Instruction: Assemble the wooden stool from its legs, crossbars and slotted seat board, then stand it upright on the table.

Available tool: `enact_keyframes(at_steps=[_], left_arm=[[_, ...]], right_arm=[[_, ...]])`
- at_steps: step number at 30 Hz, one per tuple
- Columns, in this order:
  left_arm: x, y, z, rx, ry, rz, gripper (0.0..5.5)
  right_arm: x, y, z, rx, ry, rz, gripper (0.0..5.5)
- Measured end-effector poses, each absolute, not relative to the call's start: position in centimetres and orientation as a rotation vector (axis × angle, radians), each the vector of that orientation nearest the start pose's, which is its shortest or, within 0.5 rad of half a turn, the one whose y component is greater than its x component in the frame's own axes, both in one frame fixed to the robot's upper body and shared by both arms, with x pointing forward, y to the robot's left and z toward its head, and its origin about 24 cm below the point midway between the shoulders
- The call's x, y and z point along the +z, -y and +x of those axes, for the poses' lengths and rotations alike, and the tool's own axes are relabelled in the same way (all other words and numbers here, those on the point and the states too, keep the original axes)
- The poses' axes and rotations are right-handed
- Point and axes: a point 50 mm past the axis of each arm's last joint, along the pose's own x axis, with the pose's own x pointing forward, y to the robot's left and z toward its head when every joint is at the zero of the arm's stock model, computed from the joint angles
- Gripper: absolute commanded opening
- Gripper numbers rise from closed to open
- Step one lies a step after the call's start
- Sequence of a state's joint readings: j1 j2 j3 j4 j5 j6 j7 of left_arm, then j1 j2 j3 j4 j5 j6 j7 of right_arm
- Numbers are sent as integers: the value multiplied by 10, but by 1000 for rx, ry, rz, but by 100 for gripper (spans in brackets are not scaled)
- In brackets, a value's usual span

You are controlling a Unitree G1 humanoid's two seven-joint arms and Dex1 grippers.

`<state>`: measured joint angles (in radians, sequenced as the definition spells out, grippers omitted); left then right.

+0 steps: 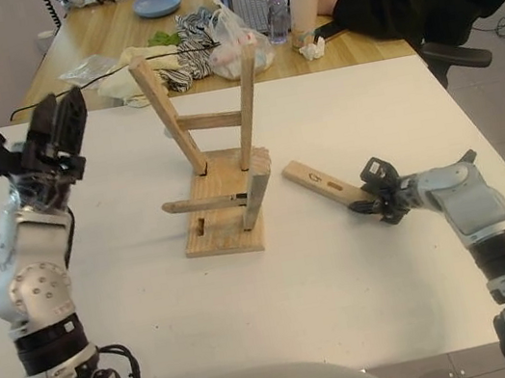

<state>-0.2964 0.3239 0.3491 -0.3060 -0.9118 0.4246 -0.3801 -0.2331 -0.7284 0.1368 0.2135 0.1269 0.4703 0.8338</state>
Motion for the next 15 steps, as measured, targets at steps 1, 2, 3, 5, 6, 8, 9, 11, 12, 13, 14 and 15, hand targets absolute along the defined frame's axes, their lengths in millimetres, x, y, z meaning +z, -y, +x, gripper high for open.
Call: enact_keyframes(at_steps=[1,2,3,5,6,8,9,11,12,13,14,15], left_arm=[[208,-202,265,-623,413,-506,407],[221,-195,259,-724,431,-538,417],[226,-192,257,-775,431,-563,436],[236,-187,254,-869,435,-609,469],[242,-184,253,-915,447,-626,484],[253,-178,252,-991,466,-647,513],[258,-176,253,-1030,467,-662,534],[265,-171,254,-1095,473,-704,540],[268,-169,254,-1125,473,-725,517],[269,-168,253,-1146,478,-735,505],[269,-168,253,-1162,485,-744,494],[268,-168,254,-1167,484,-752,477]], right_arm=[[45,258,270,639,-659,-363,200],[48,258,274,599,-610,-322,200],[55,258,279,581,-569,-298,200],[91,252,303,570,-403,-265,200],[120,246,318,584,-288,-249,200],[188,232,336,653,-39,-202,200],[222,222,336,734,88,-167,200],[285,186,319,1012,340,-78,200],[299,167,307,1166,397,-34,200],[301,159,301,1248,399,-4,200],[300,154,295,1318,377,23,200],[299,153,293,1348,360,40,200]])
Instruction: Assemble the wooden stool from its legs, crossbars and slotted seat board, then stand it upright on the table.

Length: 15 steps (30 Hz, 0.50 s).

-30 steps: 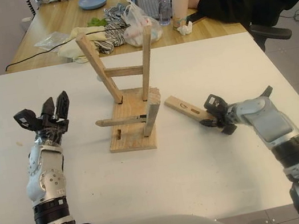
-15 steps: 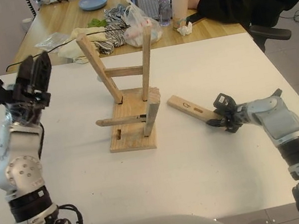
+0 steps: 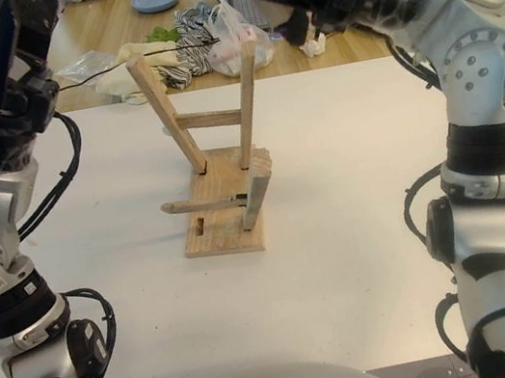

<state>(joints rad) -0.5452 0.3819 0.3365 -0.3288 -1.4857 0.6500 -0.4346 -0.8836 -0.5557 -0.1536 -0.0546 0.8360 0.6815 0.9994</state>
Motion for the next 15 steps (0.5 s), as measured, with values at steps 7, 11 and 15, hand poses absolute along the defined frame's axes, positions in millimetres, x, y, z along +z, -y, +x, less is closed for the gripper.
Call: enact_keyframes(at_steps=[7,11,15], left_arm=[[257,-152,258,-1224,533,-884,396],[259,-141,248,-1294,566,-923,330],[260,-128,244,-1316,536,-906,312]], right_arm=[[278,137,281,1545,184,97,200],[266,133,278,1617,92,119,200],[261,131,280,1627,44,120,200]])
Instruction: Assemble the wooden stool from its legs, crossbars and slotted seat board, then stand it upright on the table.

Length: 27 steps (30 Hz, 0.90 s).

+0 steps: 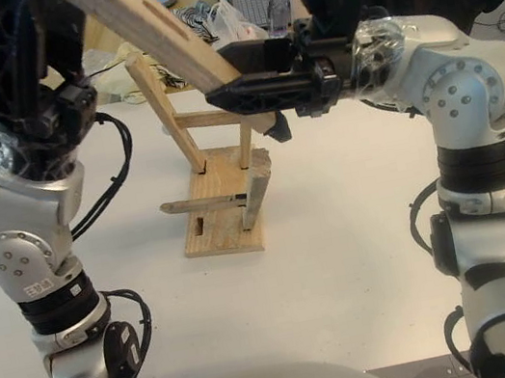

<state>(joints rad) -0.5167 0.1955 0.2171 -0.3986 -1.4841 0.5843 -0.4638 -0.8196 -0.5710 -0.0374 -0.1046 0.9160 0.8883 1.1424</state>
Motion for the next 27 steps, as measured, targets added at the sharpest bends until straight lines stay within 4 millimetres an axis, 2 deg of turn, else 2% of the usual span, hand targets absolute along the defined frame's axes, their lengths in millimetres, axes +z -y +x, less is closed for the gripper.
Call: enact_keyframes(at_steps=[7,16,17,18,23,24,27], left_arm=[[260,-125,246,-1299,539,-894,239],[259,-123,245,-1321,539,-860,229],[259,-124,245,-1314,547,-857,228],[260,-125,246,-1302,558,-855,222],[290,-169,245,-1130,875,-857,204],[291,-176,245,-1103,895,-851,204],[290,-214,246,-954,935,-787,203]], right_arm=[[254,132,279,1643,-30,61,200],[255,137,277,1648,-60,52,200],[255,137,277,1647,-60,49,237],[256,136,277,1646,-59,44,251],[251,135,280,1612,-95,15,342],[250,135,280,1606,-99,11,360],[246,134,279,1599,-112,2,382]])
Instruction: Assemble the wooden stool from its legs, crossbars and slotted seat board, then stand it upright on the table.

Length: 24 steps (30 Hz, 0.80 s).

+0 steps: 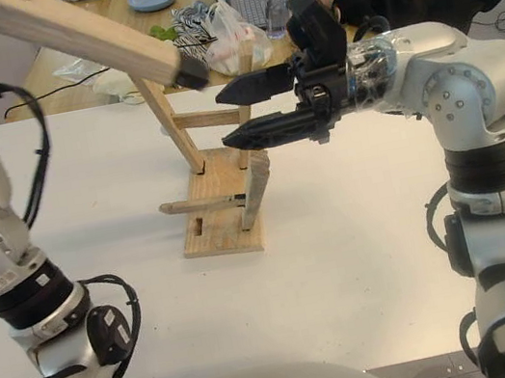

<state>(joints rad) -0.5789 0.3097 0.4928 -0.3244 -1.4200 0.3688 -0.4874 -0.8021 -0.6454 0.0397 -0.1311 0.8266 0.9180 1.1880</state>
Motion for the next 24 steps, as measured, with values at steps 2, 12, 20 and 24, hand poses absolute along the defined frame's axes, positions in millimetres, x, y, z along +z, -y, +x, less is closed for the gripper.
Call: enact_keyframes(at_steps=[2,12,20,24], left_arm=[[279,-234,247,-850,901,-716,203],[175,-281,269,-561,567,-657,203],[129,-255,269,-698,343,-672,203],[111,-229,275,-763,272,-665,203]], right_arm=[[244,133,276,1593,-113,-10,382],[207,126,258,1560,-202,-73,281],[204,127,264,1507,-167,-141,227],[204,128,268,1512,-163,-151,224]])
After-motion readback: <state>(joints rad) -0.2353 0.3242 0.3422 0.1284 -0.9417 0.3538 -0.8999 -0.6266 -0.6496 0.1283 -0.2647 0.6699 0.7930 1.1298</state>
